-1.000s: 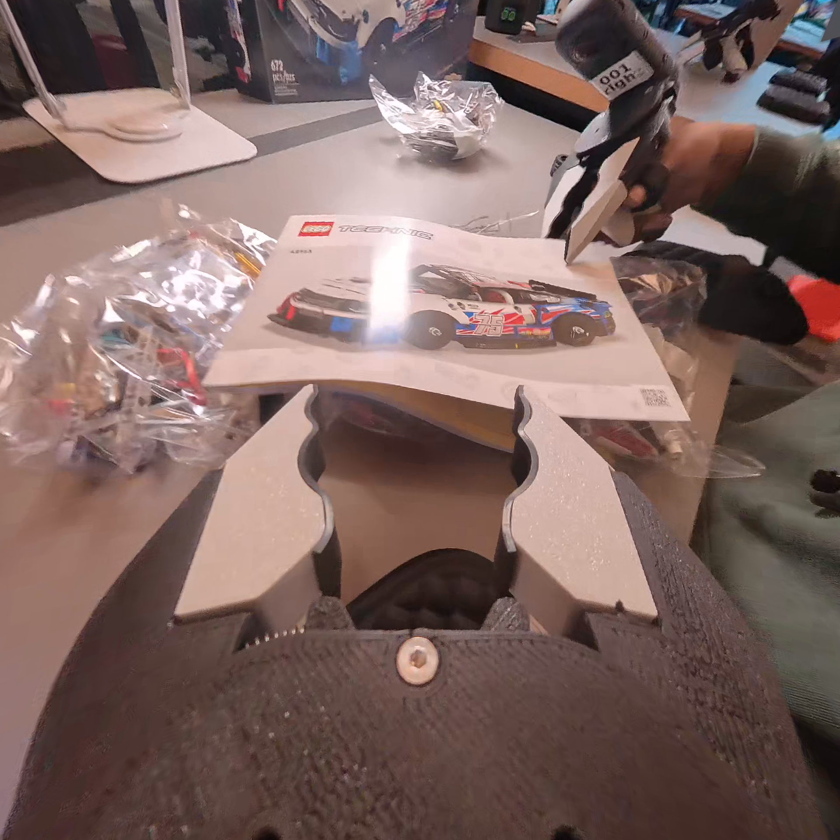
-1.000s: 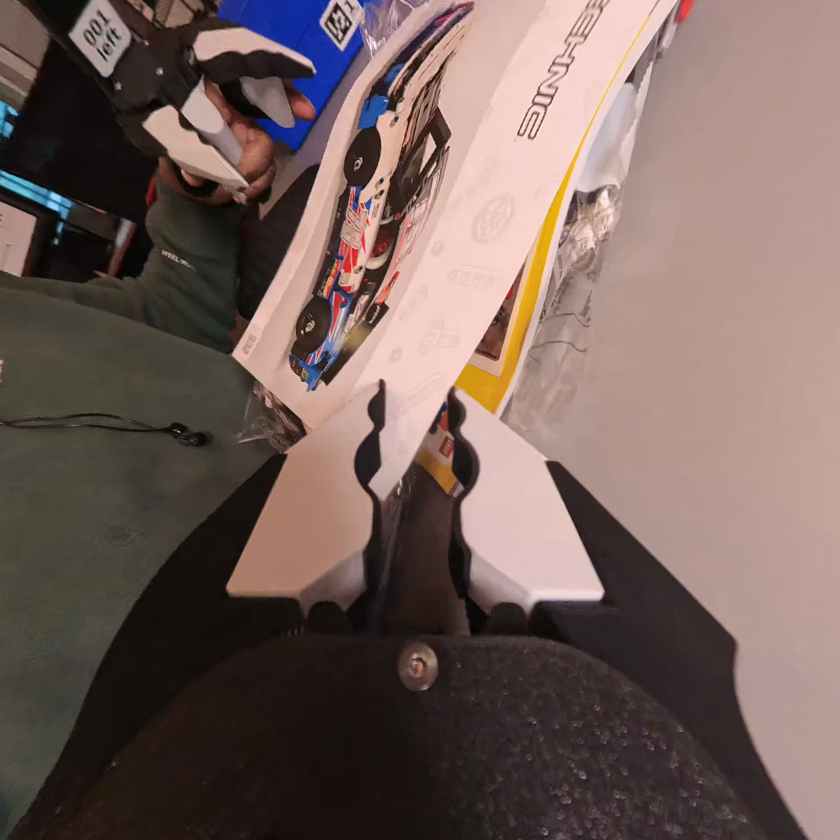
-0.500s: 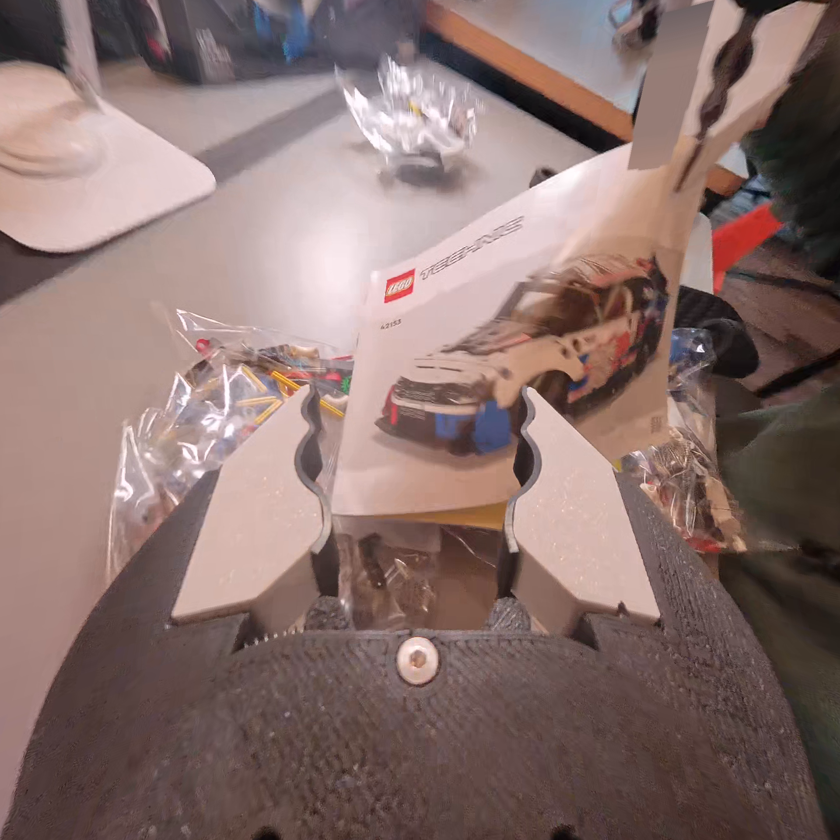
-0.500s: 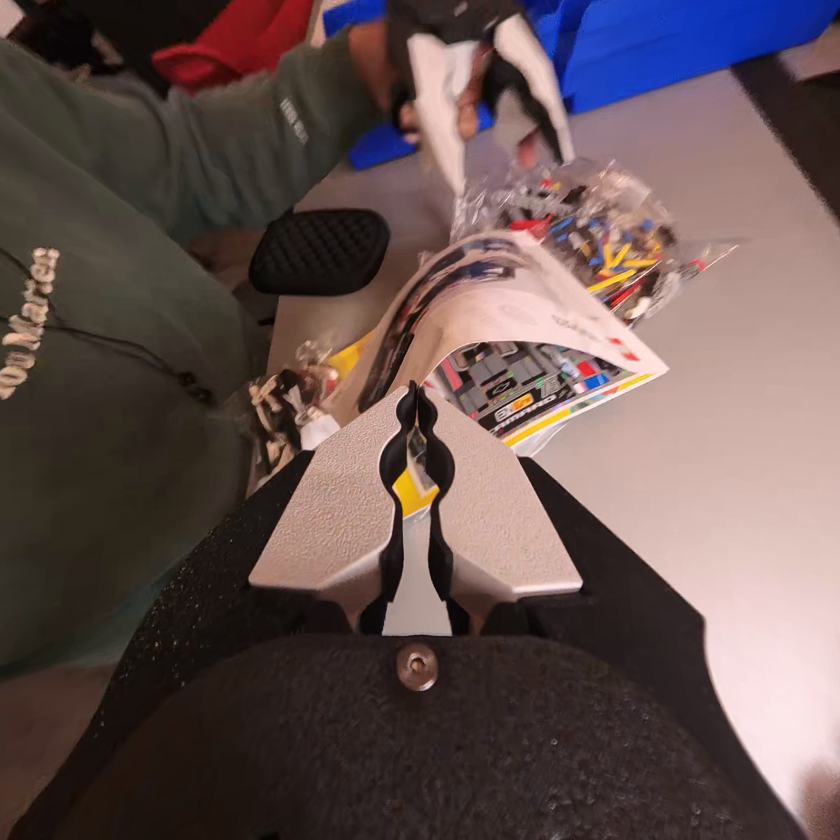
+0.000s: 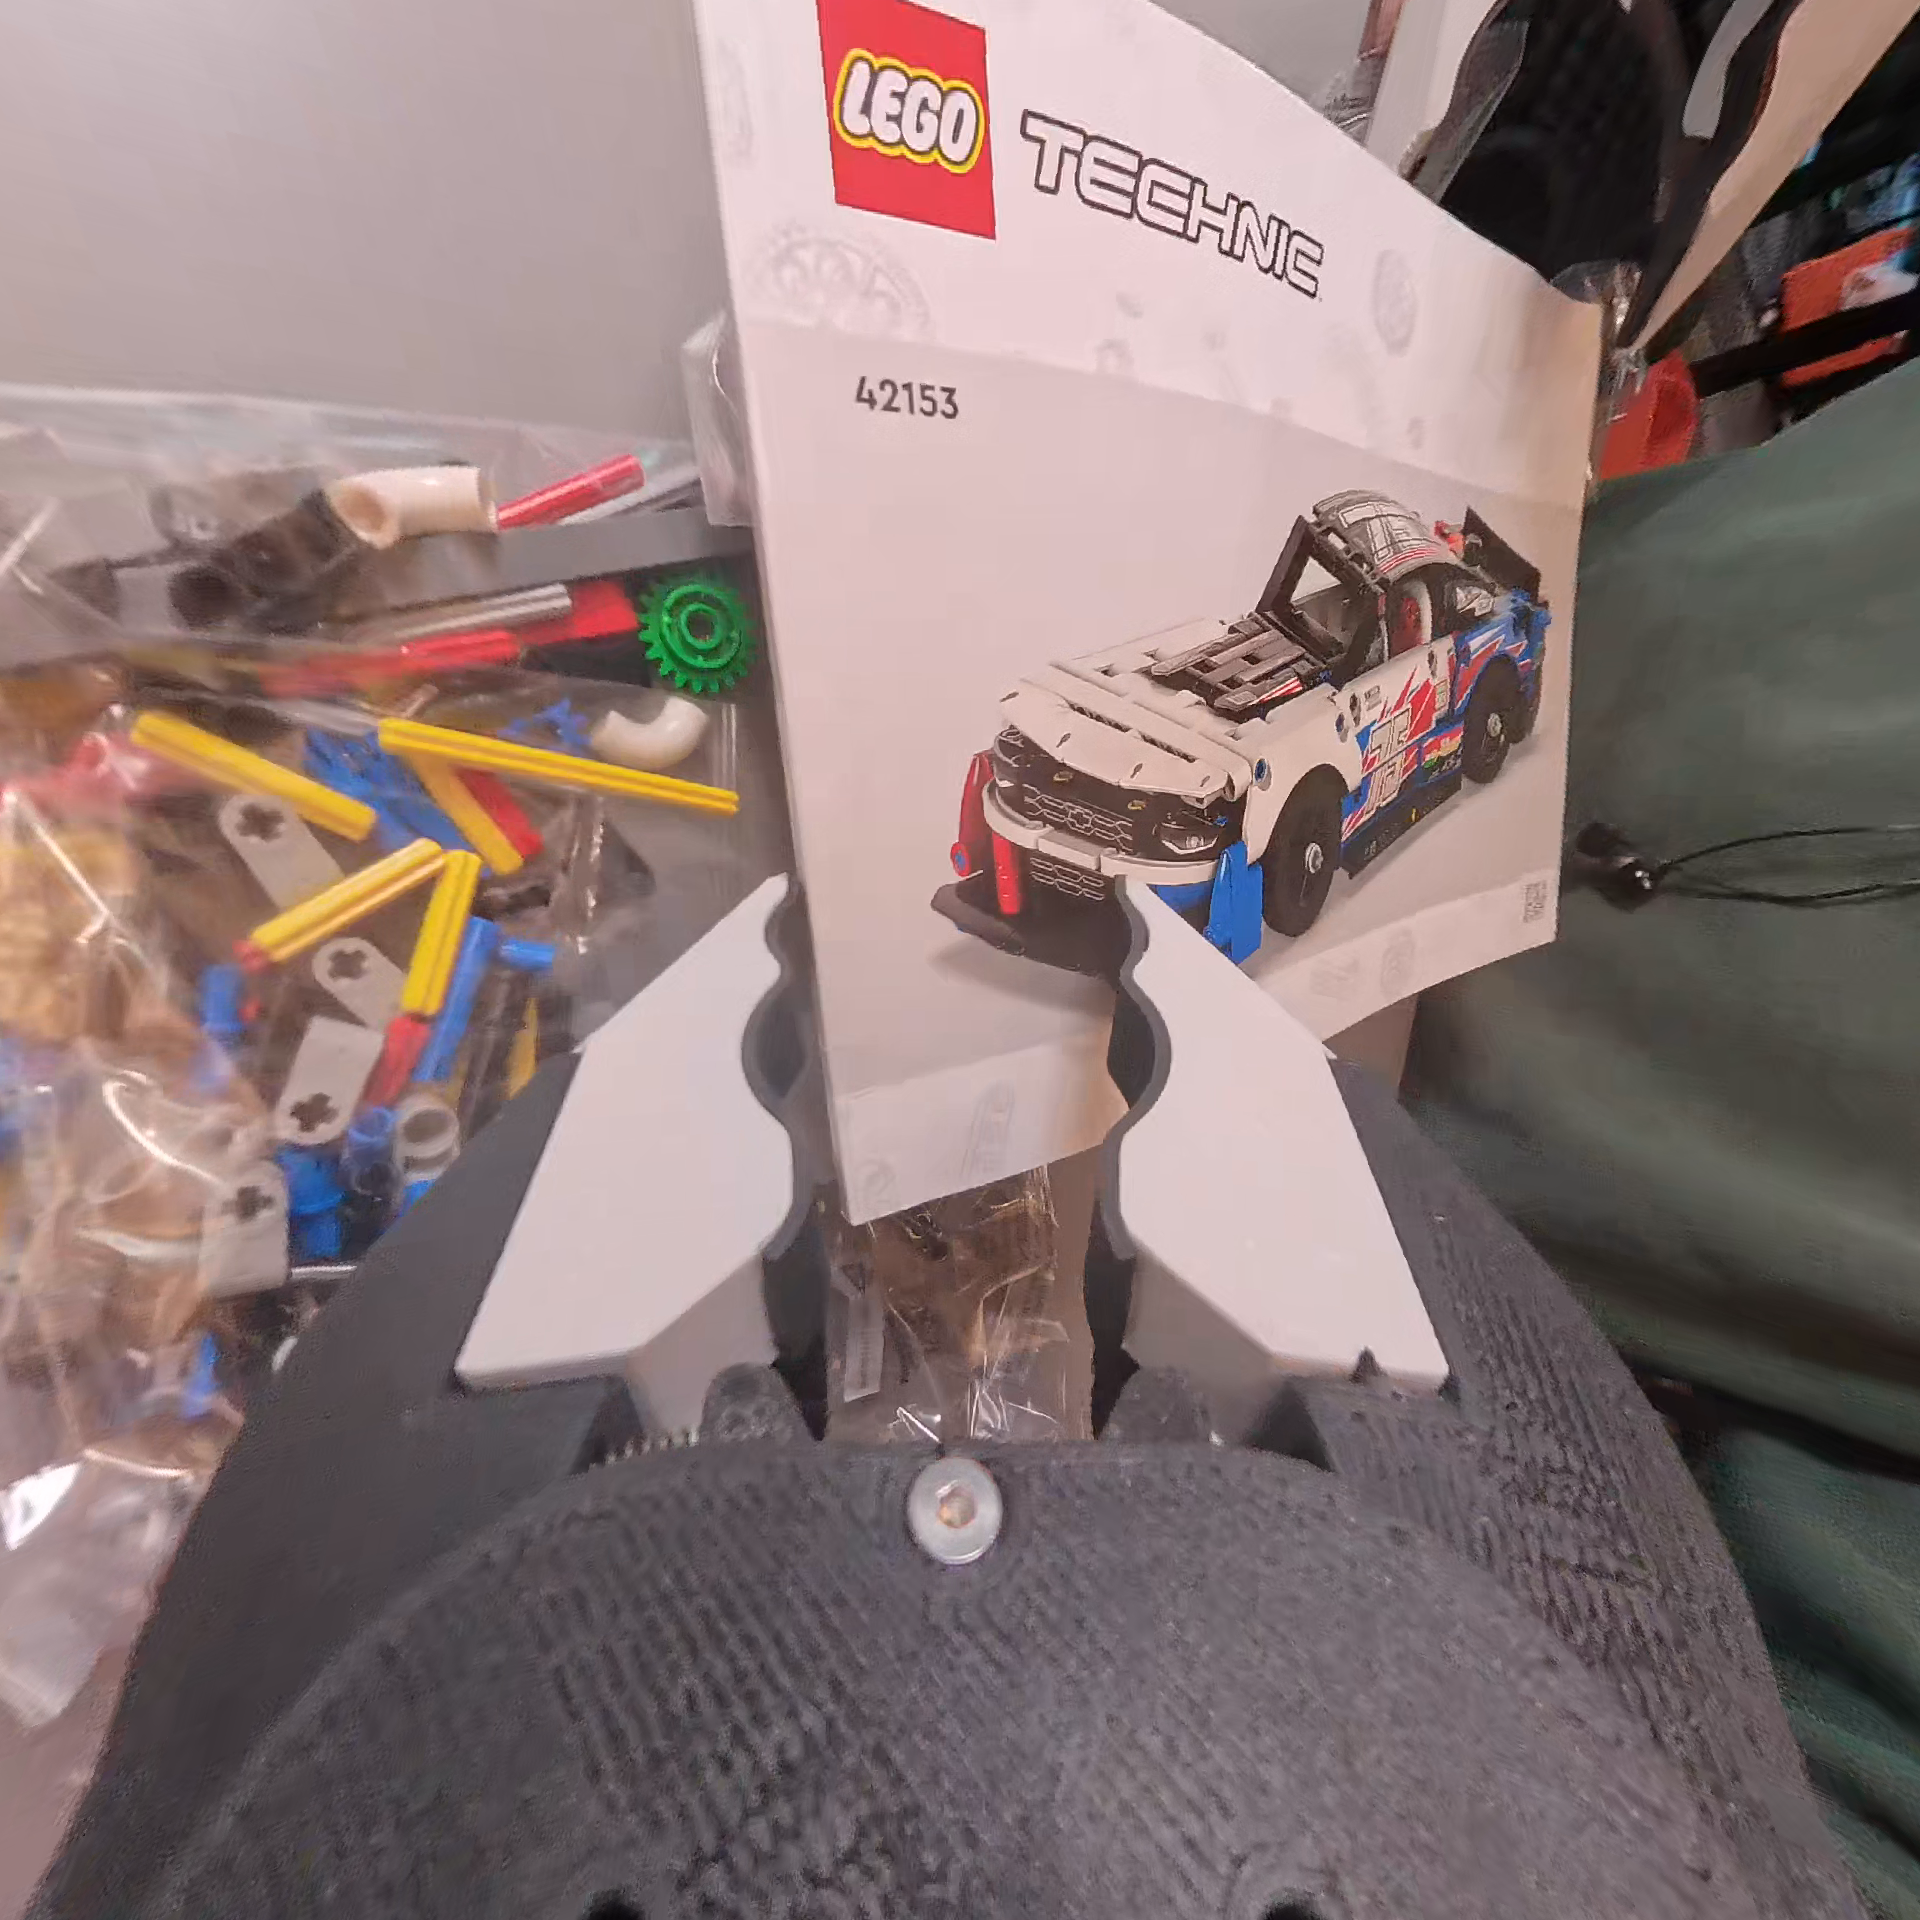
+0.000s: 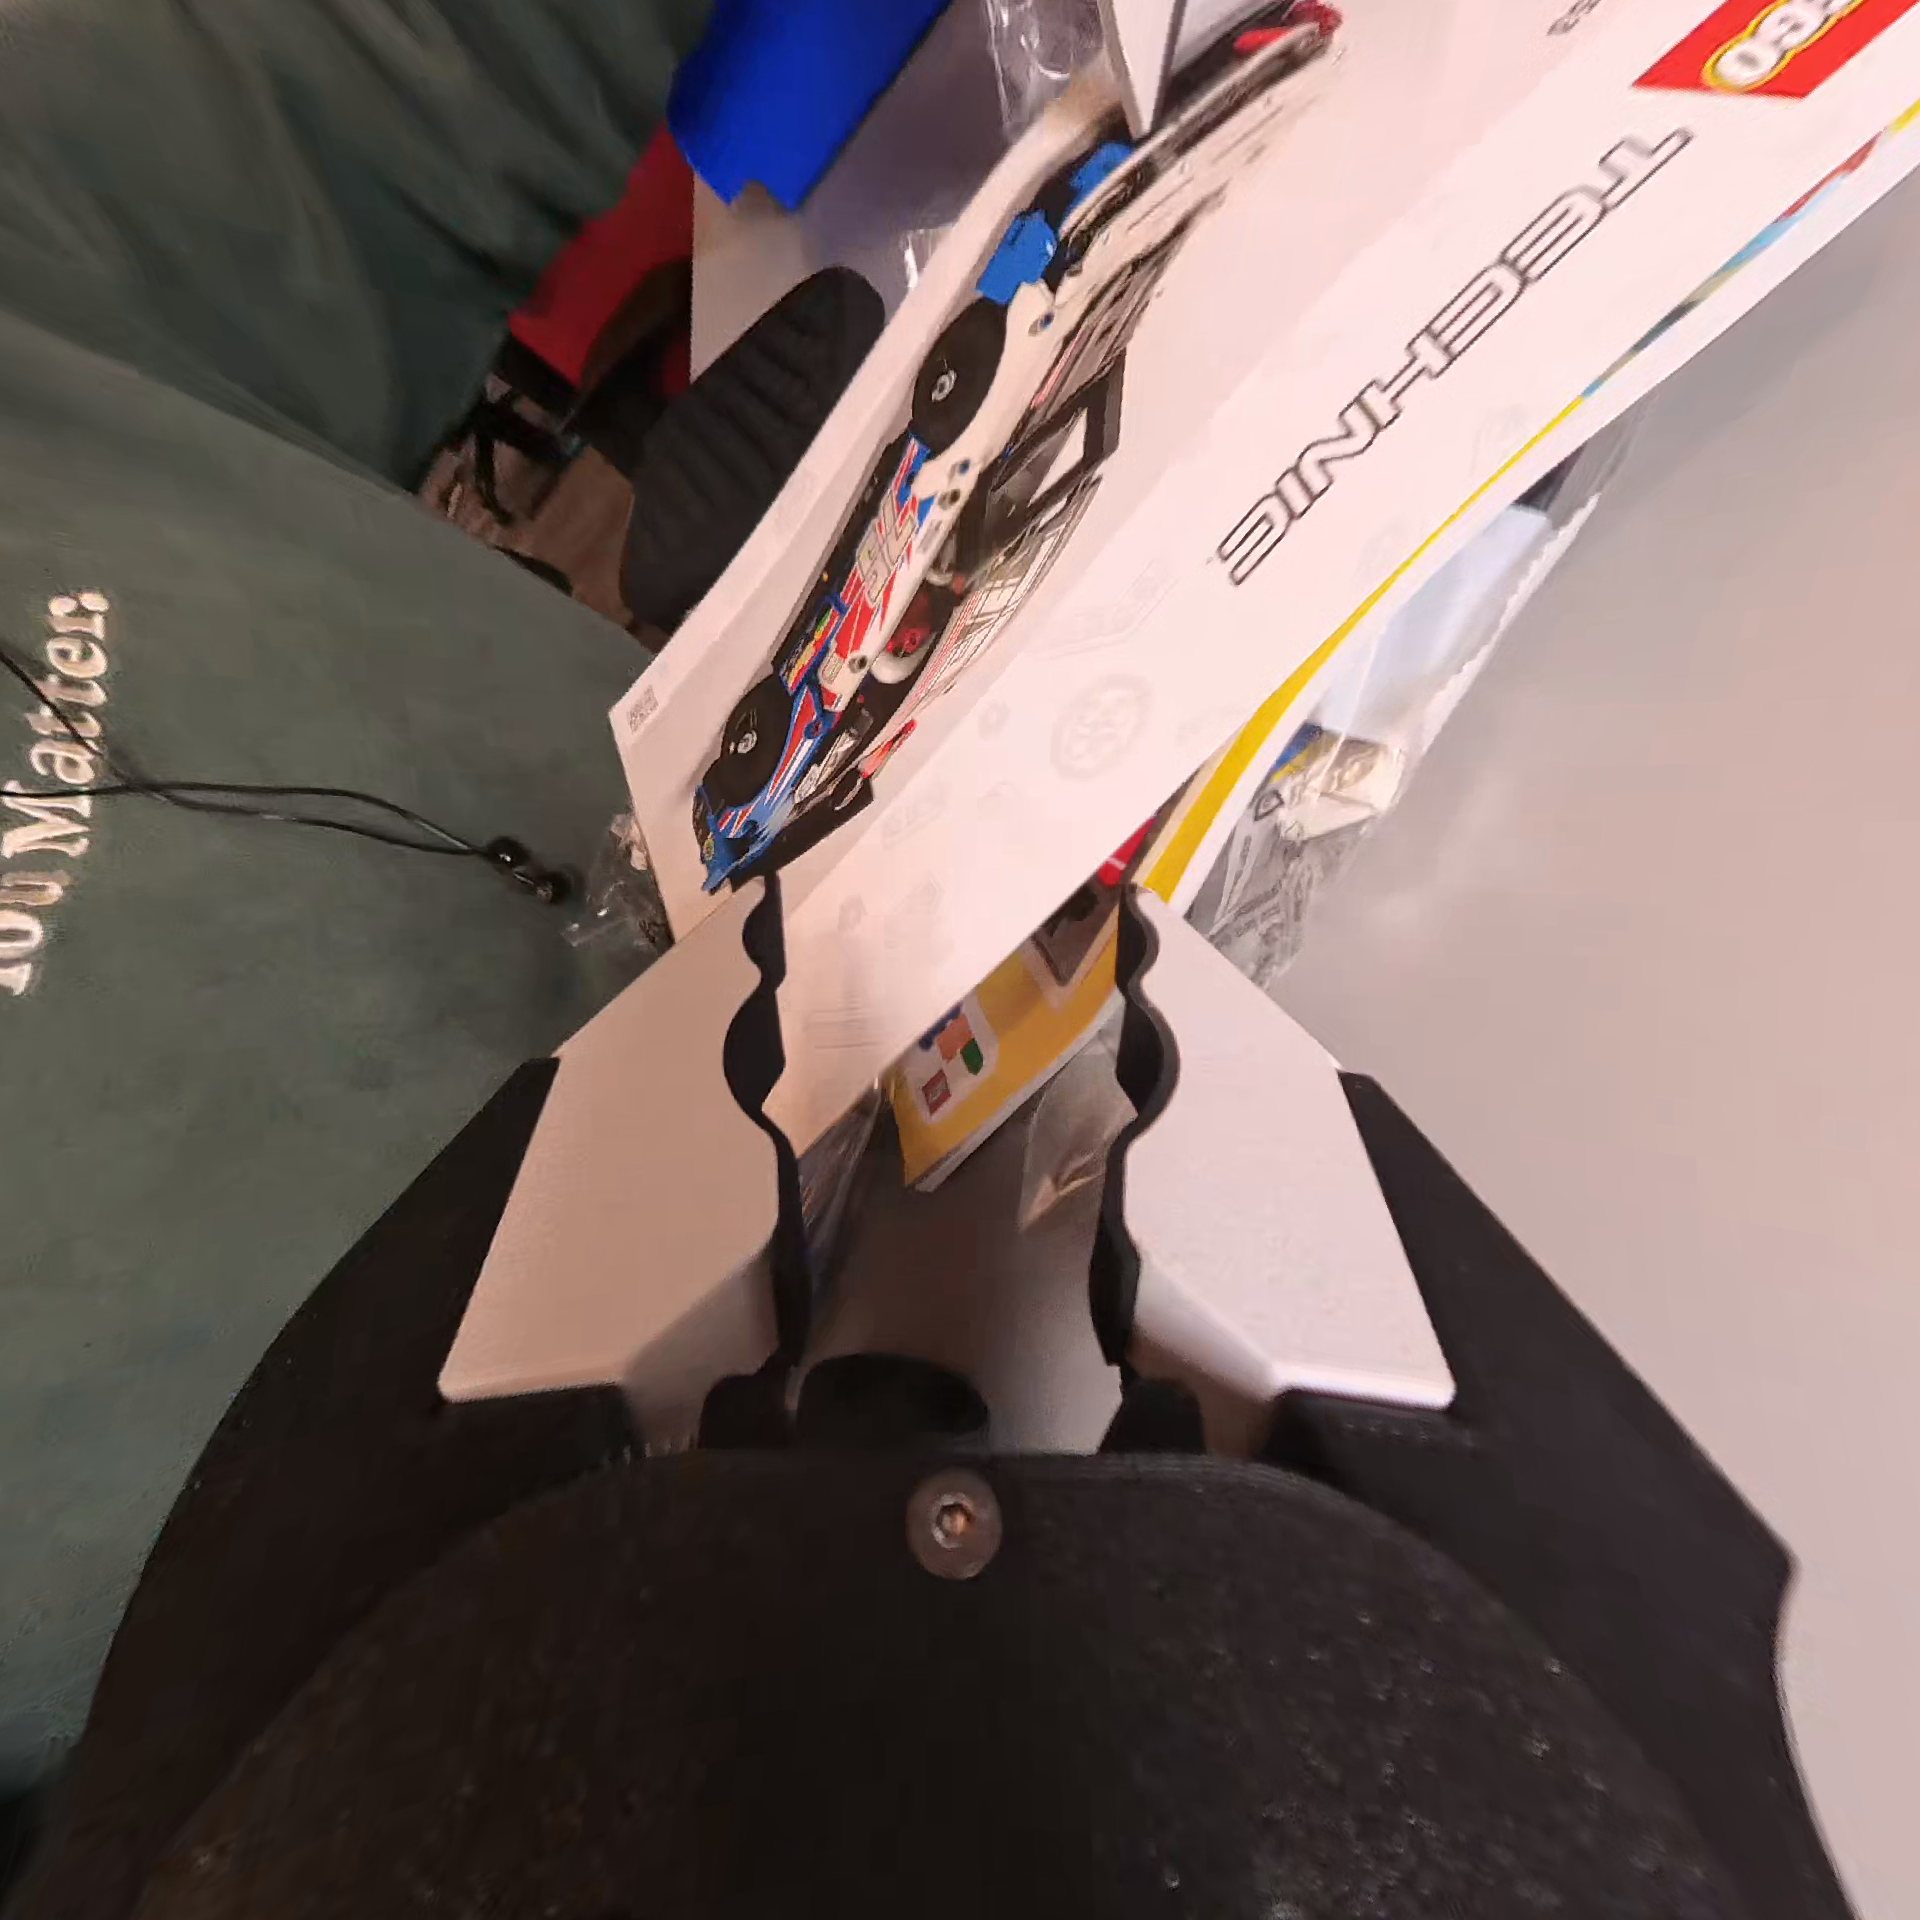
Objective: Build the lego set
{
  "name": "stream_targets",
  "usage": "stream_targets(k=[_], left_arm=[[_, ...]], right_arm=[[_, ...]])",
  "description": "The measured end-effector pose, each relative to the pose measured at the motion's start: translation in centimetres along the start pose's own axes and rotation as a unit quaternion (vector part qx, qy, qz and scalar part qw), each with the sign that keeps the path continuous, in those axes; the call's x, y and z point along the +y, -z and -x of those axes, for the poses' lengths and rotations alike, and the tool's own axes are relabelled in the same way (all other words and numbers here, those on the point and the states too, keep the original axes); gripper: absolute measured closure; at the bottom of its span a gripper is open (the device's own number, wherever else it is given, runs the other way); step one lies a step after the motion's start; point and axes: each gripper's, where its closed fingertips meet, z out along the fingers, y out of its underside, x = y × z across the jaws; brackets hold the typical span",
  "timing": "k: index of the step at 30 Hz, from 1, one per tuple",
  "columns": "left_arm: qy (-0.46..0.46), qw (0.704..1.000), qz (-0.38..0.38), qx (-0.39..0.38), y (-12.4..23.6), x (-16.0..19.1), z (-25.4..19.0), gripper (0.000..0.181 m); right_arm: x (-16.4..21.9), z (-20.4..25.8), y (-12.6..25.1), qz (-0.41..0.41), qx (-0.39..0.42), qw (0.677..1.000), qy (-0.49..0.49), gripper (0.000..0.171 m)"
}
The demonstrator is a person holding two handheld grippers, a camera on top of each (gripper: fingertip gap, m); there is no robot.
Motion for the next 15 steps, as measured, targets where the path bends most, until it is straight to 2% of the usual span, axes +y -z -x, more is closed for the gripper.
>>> stream_targets(k=[2,5,11,15], left_arm=[[-0.015,1.000,-0.013,-0.012,0.6,-0.5,-0.2,0.141],[-0.043,0.995,-0.087,-0.009,3.3,-2.3,-2.3,0.165],[-0.170,0.967,-0.147,-0.116,7.0,-3.3,-7.7,0.178],[-0.240,0.939,-0.186,-0.162,10.0,-4.1,-12.5,0.178]], right_arm=[[-0.1,-0.2,0.2,0.005,0.009,1.000,0.016,0.110],[-0.4,-0.4,0.7,-0.001,0.022,0.999,0.035,0.113],[-2.7,-0.7,2.8,-0.071,0.047,0.994,0.075,0.115],[-5.5,0.3,5.0,-0.141,0.052,0.982,0.112,0.104]])
